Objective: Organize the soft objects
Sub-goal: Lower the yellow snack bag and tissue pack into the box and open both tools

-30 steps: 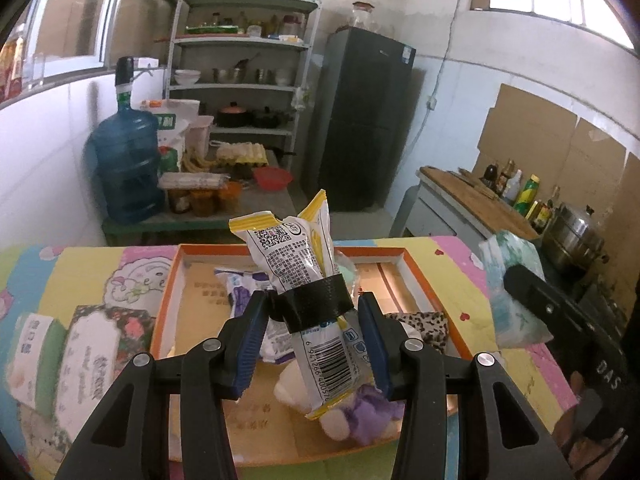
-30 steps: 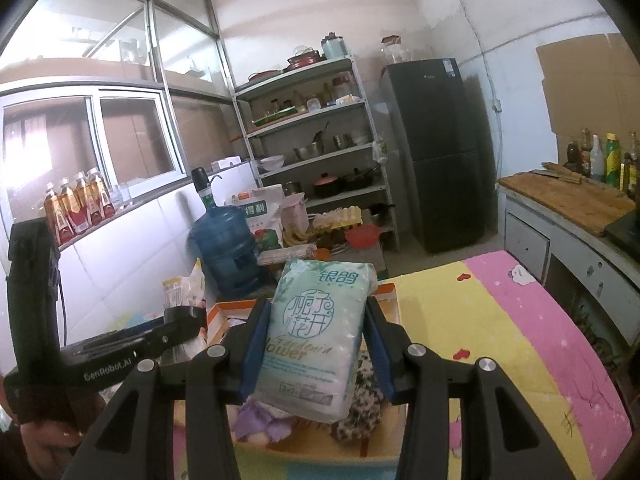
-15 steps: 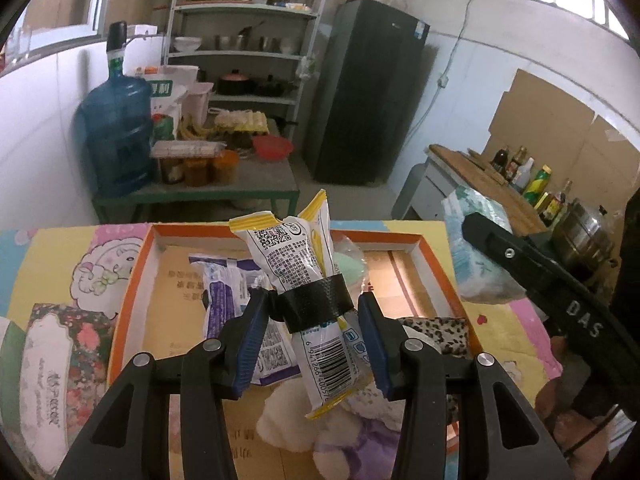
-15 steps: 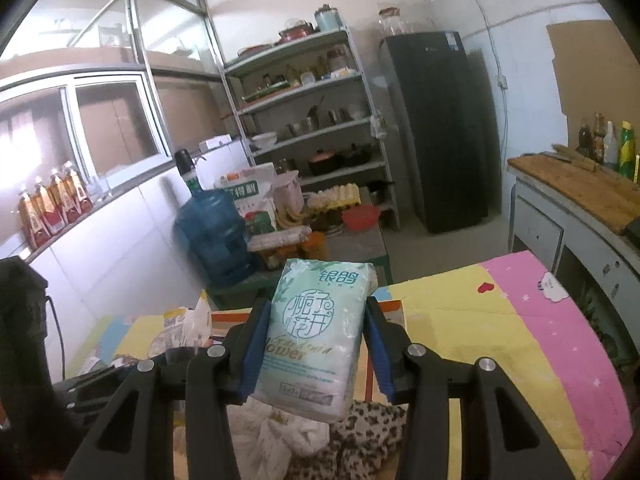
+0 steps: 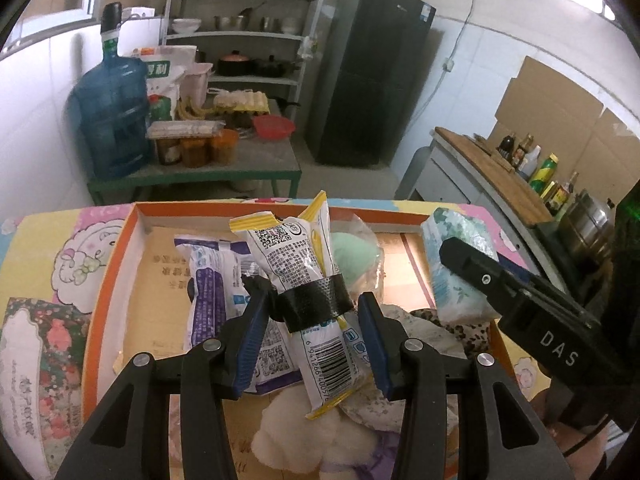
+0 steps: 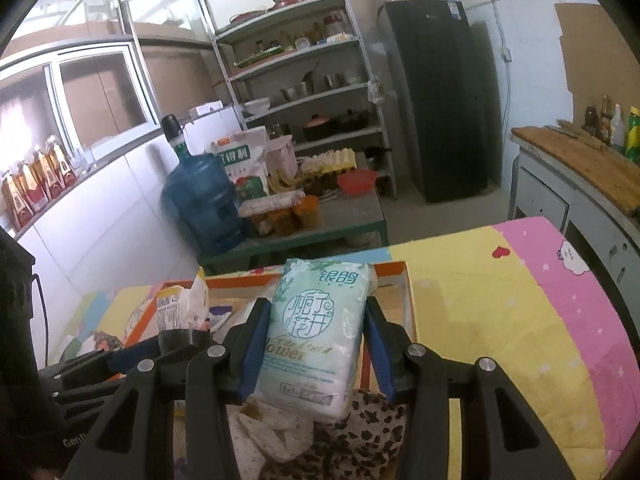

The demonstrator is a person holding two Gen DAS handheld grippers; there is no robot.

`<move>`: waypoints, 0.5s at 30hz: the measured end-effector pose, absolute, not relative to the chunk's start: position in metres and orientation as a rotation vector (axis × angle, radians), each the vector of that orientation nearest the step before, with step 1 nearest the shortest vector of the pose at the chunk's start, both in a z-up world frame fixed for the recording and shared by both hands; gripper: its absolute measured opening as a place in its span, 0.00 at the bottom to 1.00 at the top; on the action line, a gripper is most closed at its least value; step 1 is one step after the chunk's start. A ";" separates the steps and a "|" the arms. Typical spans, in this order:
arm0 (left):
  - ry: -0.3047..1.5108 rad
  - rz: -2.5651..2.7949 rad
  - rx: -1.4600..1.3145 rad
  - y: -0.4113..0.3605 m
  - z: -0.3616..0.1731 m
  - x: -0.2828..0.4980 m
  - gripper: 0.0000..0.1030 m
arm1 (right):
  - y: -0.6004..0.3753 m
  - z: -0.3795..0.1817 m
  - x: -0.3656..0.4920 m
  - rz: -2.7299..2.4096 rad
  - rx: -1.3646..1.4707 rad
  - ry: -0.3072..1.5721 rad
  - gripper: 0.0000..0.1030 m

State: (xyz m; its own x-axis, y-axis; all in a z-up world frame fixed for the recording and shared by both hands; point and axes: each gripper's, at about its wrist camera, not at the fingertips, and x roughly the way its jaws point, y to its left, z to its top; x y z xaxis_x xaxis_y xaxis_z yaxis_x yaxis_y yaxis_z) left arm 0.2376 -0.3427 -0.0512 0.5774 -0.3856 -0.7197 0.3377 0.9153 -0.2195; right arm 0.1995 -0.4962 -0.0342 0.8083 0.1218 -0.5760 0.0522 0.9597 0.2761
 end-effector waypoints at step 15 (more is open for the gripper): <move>0.873 -0.427 -0.045 -0.347 -0.064 0.242 0.46 | -0.492 -0.053 0.210 0.056 0.268 0.745 0.45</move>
State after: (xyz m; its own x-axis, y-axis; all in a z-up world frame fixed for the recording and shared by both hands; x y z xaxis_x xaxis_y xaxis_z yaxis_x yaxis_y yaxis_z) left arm 0.2422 -0.3467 -0.0638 0.5636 -0.3812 -0.7328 0.3448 0.9147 -0.2106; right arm 0.2100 -0.4921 -0.0535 0.7354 0.1452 -0.6619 0.0440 0.9645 0.2605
